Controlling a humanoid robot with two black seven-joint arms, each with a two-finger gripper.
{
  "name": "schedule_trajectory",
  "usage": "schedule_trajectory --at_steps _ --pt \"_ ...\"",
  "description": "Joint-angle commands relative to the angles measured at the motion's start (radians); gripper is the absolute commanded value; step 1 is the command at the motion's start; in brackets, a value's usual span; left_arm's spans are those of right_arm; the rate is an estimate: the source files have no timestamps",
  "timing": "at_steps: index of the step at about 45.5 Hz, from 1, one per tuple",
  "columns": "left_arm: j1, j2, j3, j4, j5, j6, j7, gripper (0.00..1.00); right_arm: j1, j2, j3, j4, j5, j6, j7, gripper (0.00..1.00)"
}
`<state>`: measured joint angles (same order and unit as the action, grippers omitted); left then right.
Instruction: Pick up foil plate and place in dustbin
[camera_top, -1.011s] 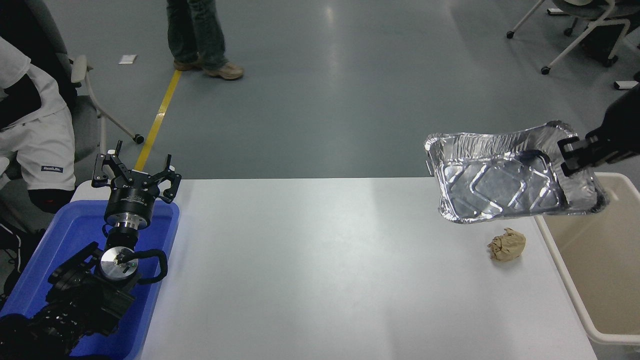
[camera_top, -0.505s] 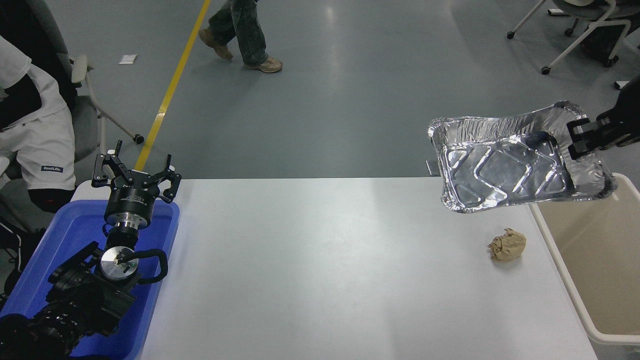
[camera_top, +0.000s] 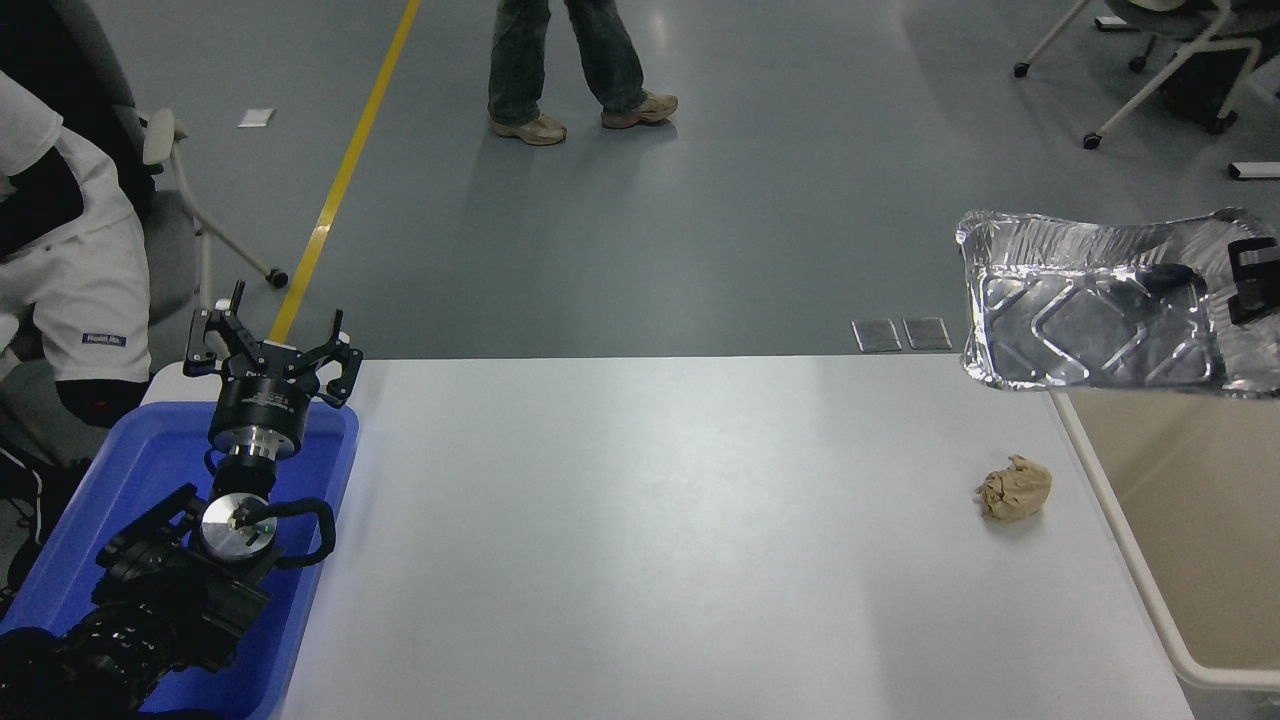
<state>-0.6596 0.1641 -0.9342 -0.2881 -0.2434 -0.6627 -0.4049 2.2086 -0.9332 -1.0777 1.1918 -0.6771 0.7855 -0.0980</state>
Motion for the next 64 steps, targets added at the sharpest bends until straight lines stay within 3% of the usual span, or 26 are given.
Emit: schedule_trajectory --at_steps 1,36,51,58,64 --pt "0.000 0.000 0.000 0.000 0.001 0.000 0.000 0.99 -0.164 -0.047 0.087 -0.170 -0.001 0.000 0.000 0.00" --pt "0.000 0.000 0.000 0.000 0.000 0.000 0.000 0.99 -0.777 -0.108 0.584 -0.526 0.040 0.000 0.001 0.00" --pt "0.000 0.000 0.000 0.000 0.000 0.000 0.000 0.99 -0.997 -0.098 0.699 -0.623 0.263 0.000 0.001 0.00" --pt "0.000 0.000 0.000 0.000 0.000 0.000 0.000 0.99 -1.079 -0.076 0.711 -0.630 0.401 -0.136 0.003 0.00" --pt "0.000 0.000 0.000 0.000 0.000 0.000 0.000 0.99 -1.135 -0.055 0.731 -0.633 0.444 -0.230 0.003 0.00"
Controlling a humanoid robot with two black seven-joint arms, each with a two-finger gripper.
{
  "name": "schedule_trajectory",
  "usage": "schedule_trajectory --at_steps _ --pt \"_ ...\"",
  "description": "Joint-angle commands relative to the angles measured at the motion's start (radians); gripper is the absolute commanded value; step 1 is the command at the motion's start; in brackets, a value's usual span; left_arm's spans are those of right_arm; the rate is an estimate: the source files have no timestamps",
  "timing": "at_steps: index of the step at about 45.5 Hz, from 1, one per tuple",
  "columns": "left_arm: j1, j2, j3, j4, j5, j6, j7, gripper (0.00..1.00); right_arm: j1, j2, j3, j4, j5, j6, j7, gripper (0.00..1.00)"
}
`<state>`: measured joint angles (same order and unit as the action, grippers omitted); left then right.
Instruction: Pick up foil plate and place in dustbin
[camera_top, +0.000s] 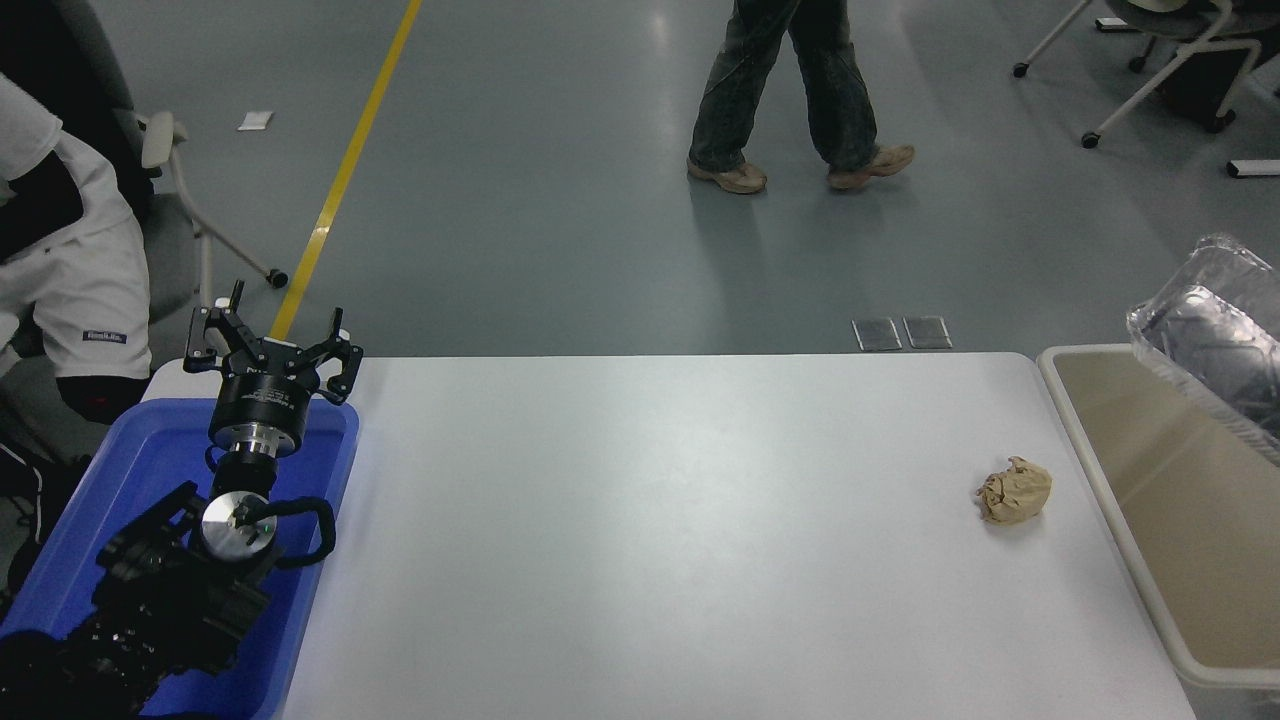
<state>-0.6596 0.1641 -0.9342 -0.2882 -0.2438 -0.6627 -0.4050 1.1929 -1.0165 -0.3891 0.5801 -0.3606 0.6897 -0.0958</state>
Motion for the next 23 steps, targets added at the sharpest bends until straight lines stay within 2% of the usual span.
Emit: schedule_trajectory --at_steps 1,16,23 --pt "0.000 0.000 0.000 0.000 0.000 0.000 0.000 0.99 -0.128 0.033 0.047 -0.022 0.127 -0.150 0.001 0.00" --pt "0.000 0.000 0.000 0.001 0.000 0.000 0.000 0.99 -0.297 0.136 0.168 -0.104 0.135 -0.332 0.002 0.00" --pt "0.000 0.000 0.000 0.000 0.000 0.000 0.000 0.99 -0.400 0.202 0.262 -0.196 0.203 -0.394 0.004 0.00"
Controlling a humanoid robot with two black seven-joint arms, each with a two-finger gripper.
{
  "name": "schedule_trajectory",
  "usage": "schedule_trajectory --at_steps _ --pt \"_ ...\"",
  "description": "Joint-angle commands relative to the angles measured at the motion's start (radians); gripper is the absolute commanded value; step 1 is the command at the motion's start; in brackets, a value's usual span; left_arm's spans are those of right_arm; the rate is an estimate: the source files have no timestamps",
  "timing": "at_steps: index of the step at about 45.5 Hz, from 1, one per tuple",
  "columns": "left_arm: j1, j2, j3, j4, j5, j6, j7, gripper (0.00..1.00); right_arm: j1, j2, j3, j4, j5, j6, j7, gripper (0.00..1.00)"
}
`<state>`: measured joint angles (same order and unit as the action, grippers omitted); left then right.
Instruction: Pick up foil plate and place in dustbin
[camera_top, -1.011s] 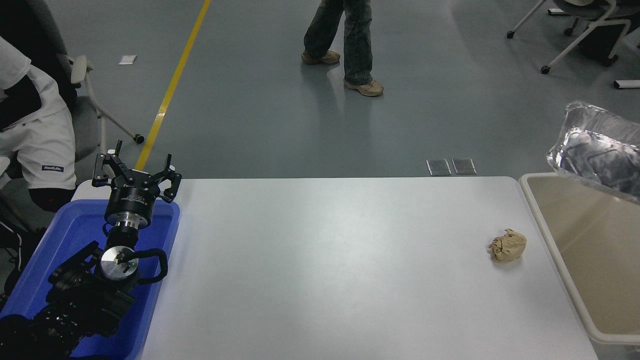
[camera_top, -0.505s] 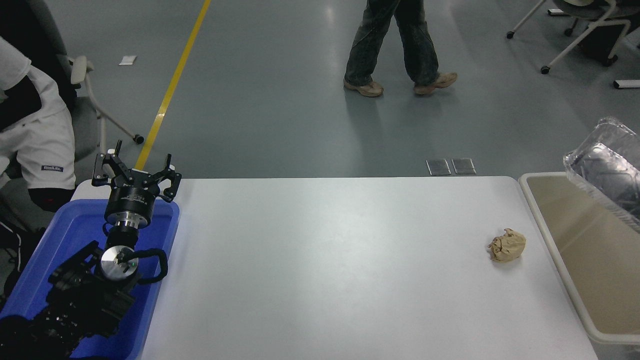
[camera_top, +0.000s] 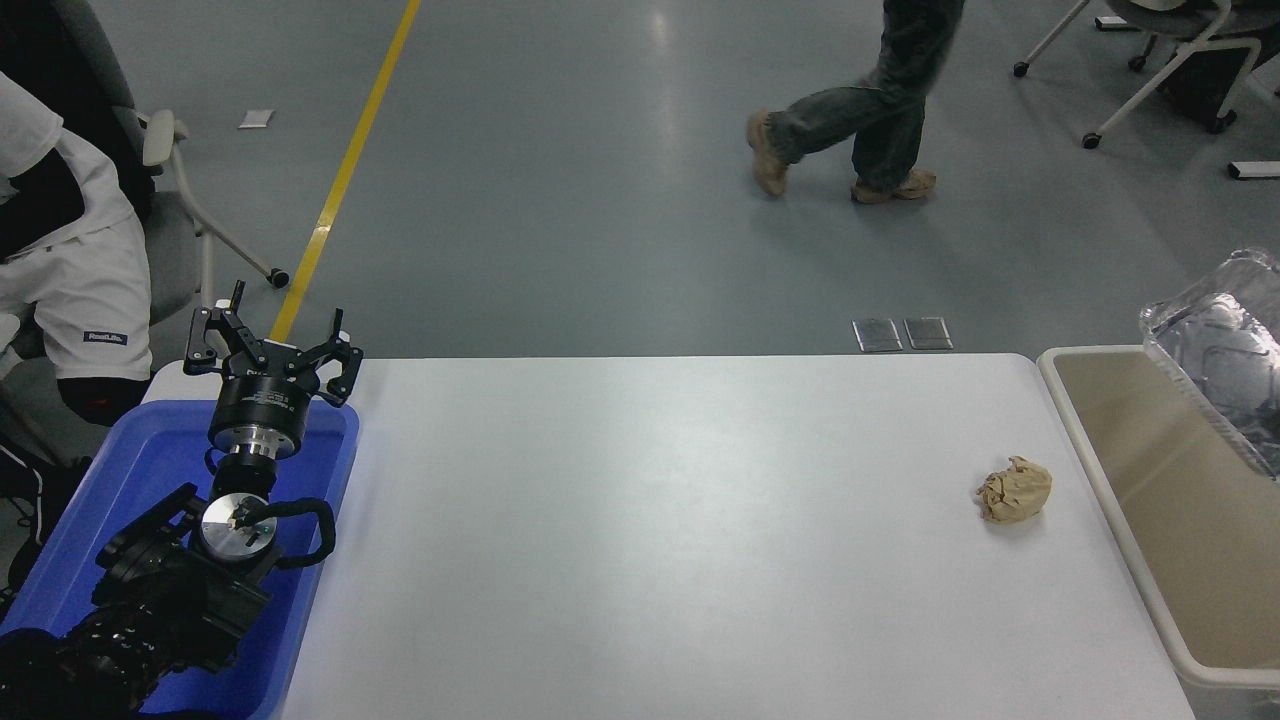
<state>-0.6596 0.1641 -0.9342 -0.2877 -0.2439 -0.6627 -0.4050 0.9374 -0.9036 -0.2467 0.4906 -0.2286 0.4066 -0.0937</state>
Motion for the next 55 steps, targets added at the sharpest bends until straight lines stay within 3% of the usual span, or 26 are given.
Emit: schedule_trajectory --at_steps 1,22,55 --pt "0.000 0.000 0.000 -0.001 0.000 0.000 0.000 0.99 -0.157 0.103 0.127 -0.125 0.078 -0.118 0.002 0.00" --pt "0.002 0.000 0.000 -0.001 0.000 0.000 0.000 0.99 -0.261 0.333 0.168 -0.336 0.092 -0.380 0.006 0.00" --pt "0.000 0.000 0.000 -0.001 0.000 0.000 0.000 0.99 -0.328 0.405 0.165 -0.373 0.138 -0.454 0.008 0.00"
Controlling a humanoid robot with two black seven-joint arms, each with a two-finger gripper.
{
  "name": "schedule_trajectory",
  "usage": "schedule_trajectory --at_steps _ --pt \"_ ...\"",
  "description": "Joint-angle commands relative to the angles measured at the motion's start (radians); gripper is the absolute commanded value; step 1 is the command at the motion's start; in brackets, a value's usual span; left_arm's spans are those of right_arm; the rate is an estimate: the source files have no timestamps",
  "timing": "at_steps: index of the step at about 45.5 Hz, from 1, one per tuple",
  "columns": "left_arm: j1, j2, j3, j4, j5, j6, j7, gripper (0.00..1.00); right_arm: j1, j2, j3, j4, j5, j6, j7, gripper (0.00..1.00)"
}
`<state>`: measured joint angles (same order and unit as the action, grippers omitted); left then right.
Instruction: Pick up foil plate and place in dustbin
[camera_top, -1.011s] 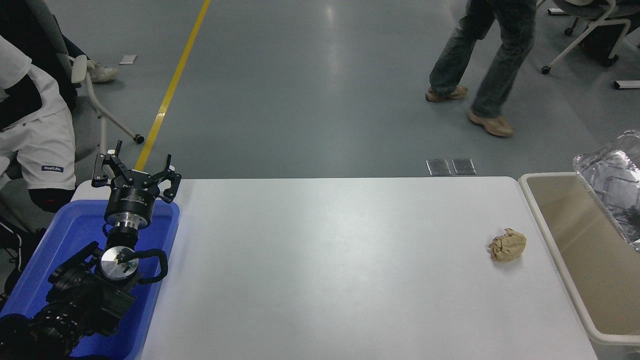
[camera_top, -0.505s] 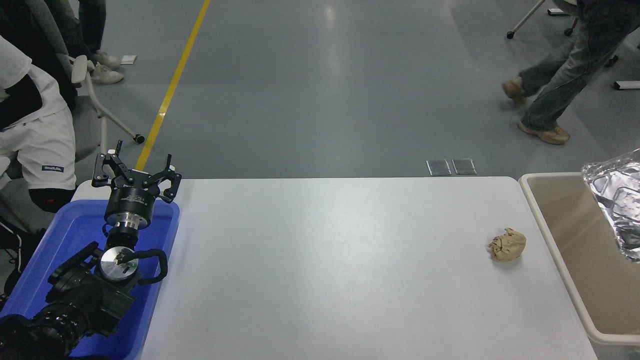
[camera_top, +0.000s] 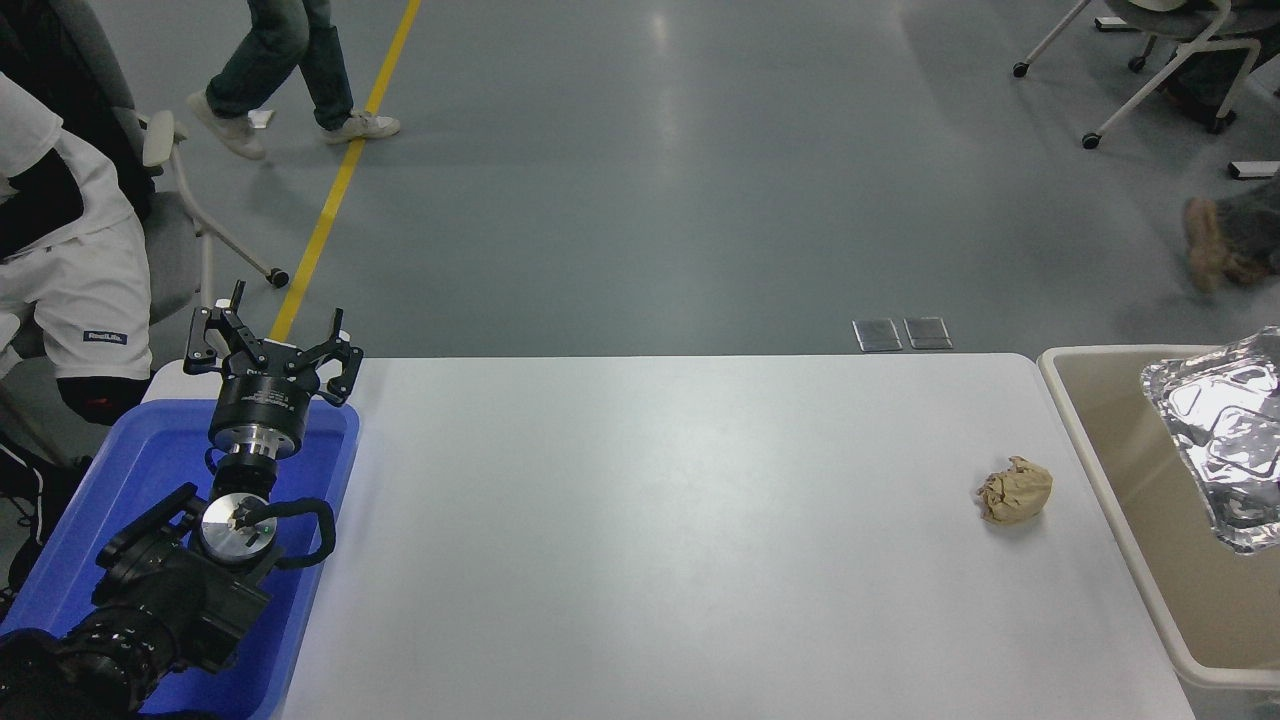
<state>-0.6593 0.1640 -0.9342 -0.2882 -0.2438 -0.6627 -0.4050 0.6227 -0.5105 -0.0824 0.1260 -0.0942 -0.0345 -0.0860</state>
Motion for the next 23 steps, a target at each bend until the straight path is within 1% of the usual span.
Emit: schedule_trajectory --at_steps 1,23 --pt "0.000 0.000 0.000 0.001 0.000 0.000 0.000 0.99 -0.015 0.010 0.000 -0.008 0.004 -0.013 0.000 0.00" --pt "0.000 0.000 0.000 0.001 0.000 0.000 0.000 0.99 -0.021 0.012 -0.007 -0.008 0.004 -0.022 0.000 0.01"
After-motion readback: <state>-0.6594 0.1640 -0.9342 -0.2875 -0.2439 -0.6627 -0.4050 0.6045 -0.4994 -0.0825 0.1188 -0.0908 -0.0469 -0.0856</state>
